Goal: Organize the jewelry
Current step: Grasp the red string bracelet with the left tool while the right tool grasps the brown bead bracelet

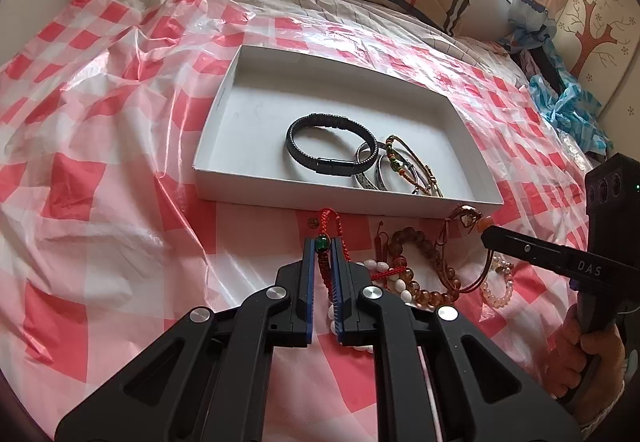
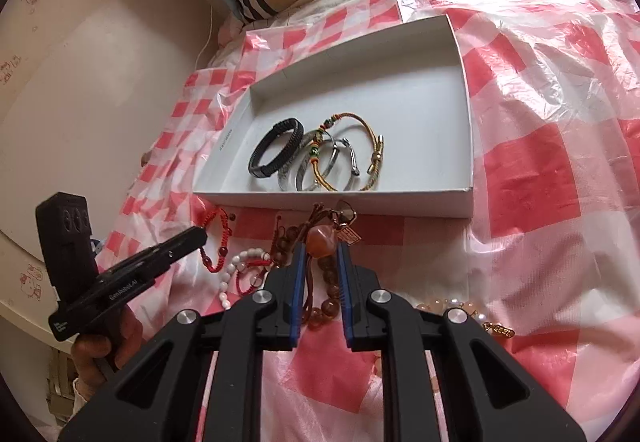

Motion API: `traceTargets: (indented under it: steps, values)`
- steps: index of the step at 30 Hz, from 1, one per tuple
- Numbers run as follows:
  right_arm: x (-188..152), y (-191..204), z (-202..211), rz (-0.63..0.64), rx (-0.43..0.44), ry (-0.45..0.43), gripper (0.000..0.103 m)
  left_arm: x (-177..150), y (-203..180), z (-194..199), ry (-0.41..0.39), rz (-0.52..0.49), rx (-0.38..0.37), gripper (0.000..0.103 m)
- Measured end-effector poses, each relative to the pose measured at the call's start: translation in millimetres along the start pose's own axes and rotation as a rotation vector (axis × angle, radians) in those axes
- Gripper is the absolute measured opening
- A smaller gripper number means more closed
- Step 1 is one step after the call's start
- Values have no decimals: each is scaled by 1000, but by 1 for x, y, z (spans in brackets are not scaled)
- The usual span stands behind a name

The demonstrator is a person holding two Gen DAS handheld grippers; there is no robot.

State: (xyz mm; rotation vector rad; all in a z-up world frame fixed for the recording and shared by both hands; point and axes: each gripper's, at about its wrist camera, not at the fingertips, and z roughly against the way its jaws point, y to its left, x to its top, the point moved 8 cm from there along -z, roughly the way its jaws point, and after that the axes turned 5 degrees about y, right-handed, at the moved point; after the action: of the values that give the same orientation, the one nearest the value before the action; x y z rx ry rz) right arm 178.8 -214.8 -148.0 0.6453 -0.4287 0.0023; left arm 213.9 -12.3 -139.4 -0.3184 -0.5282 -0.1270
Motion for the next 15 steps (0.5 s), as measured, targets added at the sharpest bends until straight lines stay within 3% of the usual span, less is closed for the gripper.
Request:
traceTargets:
  steps: [15]
  values:
    - [12,24,23,75,33,-116,16,6,-14,13,-89,-105,114,7]
